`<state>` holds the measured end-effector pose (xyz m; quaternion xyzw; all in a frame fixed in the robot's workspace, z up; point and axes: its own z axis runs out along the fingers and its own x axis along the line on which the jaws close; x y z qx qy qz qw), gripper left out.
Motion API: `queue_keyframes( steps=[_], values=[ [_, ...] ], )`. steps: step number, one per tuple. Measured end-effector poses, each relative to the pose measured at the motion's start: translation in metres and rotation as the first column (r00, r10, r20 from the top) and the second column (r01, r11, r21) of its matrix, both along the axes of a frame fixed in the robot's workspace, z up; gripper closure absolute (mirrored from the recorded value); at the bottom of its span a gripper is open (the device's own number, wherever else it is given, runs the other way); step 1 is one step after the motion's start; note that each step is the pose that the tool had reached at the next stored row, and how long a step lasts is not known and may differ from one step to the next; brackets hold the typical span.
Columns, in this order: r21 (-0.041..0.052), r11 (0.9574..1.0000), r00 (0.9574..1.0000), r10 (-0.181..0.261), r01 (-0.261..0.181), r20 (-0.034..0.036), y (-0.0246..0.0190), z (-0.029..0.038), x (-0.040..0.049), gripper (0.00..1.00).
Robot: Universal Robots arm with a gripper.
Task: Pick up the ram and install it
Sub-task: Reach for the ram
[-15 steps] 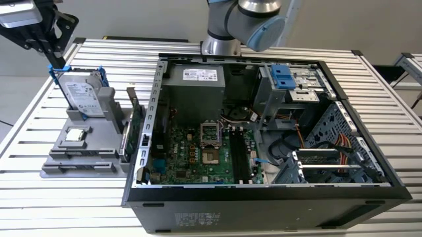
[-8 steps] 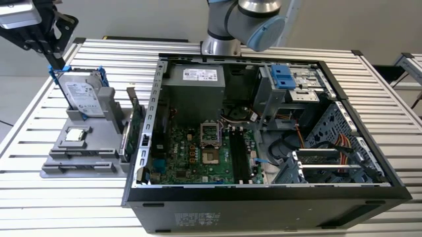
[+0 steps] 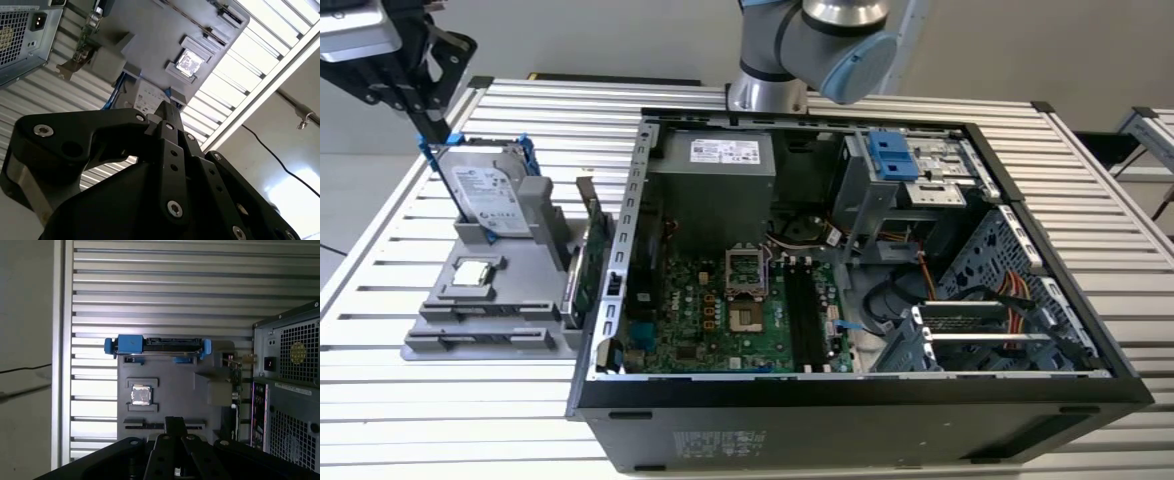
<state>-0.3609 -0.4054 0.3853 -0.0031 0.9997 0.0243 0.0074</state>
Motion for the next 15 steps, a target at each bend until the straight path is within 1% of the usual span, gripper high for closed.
queue_keyframes(
  steps=[6, 15],
  values=[
    [0.0000, 1.0000, 1.0000, 0.000, 0.000, 0.0001, -0.0032, -0.0001, 0.0000, 1.00],
    [0.0000, 1.0000, 1.0000, 0.000, 0.000, 0.0000, -0.0106, -0.0001, 0.0002, 1.00]
  ],
)
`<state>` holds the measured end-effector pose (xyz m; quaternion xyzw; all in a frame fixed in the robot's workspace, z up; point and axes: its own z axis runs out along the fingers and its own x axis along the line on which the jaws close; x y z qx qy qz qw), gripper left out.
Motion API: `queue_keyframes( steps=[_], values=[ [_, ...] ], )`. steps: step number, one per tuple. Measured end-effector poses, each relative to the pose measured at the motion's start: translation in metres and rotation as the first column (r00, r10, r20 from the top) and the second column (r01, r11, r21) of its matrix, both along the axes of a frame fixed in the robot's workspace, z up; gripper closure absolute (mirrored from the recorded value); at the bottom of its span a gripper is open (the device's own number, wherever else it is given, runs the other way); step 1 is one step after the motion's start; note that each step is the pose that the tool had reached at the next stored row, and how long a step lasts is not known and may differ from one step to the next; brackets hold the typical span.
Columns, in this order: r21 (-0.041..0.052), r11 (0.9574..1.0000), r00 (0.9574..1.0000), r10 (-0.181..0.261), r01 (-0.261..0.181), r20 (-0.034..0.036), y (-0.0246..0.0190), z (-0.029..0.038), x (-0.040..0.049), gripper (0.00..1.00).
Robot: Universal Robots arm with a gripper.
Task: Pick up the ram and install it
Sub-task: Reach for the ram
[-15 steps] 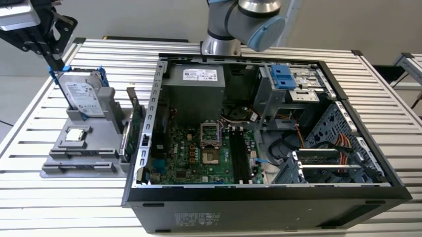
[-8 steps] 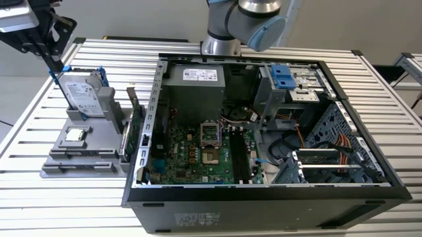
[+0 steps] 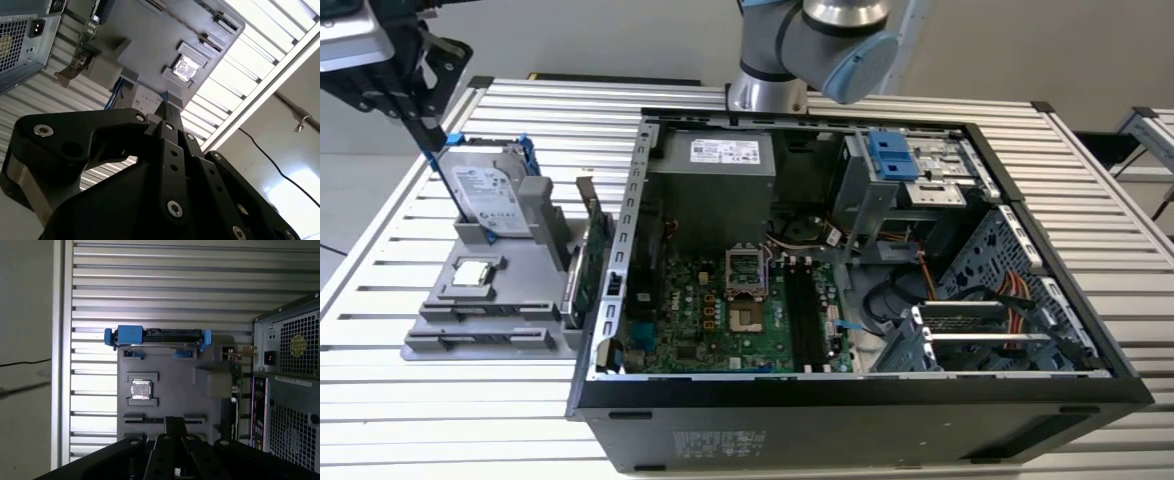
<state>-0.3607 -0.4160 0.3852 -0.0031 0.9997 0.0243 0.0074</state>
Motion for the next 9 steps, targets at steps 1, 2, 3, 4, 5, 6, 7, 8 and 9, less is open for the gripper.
queue_keyframes(
  steps=[1, 2, 3, 4, 5, 6, 7, 8, 9],
  values=[
    [0.0000, 1.0000, 1.0000, 0.000, 0.000, 0.0000, -0.0009, 0.0000, 0.0000, 1.00],
    [-0.0001, 1.0000, 1.0000, 0.000, 0.000, -0.0001, -0.0018, 0.0000, 0.0001, 1.00],
    [0.0000, 1.0000, 1.0000, 0.000, 0.000, -0.0001, -0.0027, 0.0000, 0.0001, 1.00],
    [0.0000, 1.0000, 1.0000, 0.000, 0.000, 0.0000, -0.0036, 0.0000, 0.0002, 1.00],
    [0.0000, 1.0000, 1.0000, 0.000, 0.000, -0.0001, -0.0046, 0.0000, 0.0002, 1.00],
    [0.0000, 1.0000, 1.0000, 0.000, 0.000, 0.0000, -0.0056, 0.0000, 0.0002, 1.00],
    [0.0000, 1.0000, 1.0000, 0.000, 0.000, -0.0001, -0.0067, 0.0000, 0.0002, 1.00],
    [-0.0001, 1.0000, 1.0000, 0.000, 0.000, -0.0002, -0.0077, 0.0000, 0.0002, 1.00],
    [0.0000, 1.0000, 1.0000, 0.000, 0.000, -0.0001, -0.0087, 0.0000, 0.0002, 1.00]
  ],
)
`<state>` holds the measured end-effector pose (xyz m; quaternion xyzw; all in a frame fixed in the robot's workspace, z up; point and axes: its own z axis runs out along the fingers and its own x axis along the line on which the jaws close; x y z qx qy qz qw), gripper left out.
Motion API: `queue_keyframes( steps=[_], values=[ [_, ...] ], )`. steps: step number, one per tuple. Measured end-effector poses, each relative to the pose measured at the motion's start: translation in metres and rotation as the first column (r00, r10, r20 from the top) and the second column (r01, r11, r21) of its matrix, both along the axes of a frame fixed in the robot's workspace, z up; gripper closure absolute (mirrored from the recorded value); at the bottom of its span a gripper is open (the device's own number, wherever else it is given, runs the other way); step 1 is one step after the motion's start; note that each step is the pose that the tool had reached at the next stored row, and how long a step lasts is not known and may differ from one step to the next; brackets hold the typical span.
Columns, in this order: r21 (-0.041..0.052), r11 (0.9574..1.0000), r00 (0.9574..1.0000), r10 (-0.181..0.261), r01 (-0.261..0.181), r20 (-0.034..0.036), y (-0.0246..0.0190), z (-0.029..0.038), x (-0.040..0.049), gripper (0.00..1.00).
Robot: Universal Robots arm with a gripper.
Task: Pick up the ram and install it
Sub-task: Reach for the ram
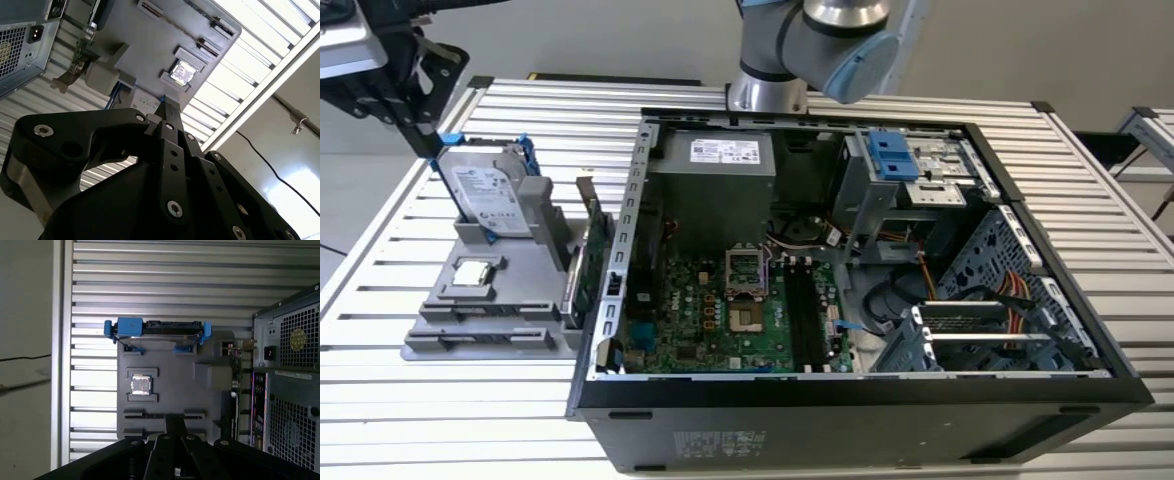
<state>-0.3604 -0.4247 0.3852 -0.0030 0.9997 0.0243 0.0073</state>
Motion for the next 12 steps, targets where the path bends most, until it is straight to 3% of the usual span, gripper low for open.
queue_keyframes(
  steps=[12],
  values=[
    [0.0000, 1.0000, 1.0000, 0.000, 0.000, 0.0000, -0.0127, -0.0001, 0.0000, 1.00]
  ],
)
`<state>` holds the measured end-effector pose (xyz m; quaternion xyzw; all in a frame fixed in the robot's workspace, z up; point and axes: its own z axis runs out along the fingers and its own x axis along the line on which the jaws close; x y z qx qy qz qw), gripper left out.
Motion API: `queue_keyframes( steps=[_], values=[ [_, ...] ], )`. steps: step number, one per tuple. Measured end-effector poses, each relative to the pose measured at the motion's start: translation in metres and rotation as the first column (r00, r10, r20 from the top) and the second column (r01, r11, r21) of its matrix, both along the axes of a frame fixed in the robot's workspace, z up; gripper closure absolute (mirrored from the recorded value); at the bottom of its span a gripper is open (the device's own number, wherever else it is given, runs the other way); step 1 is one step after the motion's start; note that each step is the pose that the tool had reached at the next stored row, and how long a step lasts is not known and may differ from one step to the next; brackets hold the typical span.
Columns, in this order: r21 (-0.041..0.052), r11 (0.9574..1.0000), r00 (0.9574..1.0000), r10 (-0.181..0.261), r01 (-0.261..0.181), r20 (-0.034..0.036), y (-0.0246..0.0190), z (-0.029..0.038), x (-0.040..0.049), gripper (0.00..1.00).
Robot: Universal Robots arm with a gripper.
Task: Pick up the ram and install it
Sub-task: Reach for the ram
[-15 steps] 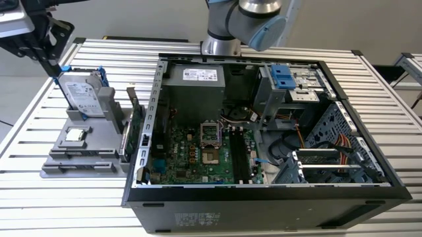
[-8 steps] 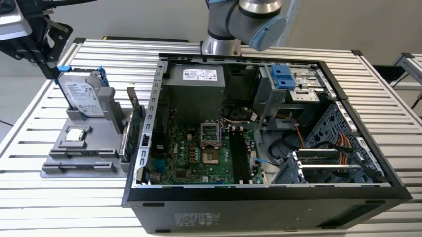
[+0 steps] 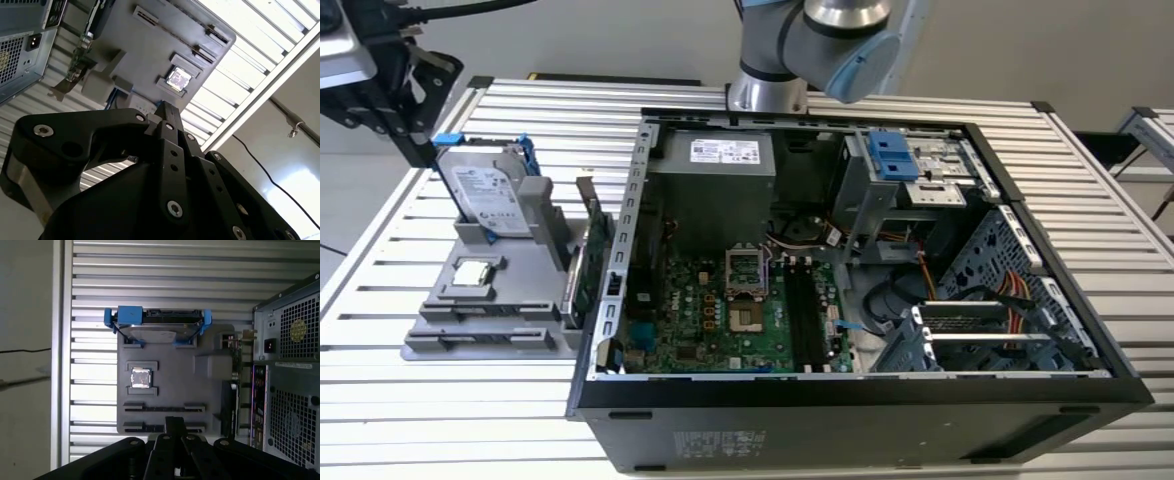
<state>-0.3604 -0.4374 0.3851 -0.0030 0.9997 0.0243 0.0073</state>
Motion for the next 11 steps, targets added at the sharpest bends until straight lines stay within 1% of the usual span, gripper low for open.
queue_keyframes(
  steps=[11],
  values=[
    [0.0000, 1.0000, 1.0000, 0.000, 0.000, 0.0000, -0.0109, -0.0003, 0.0000, 1.00]
  ],
)
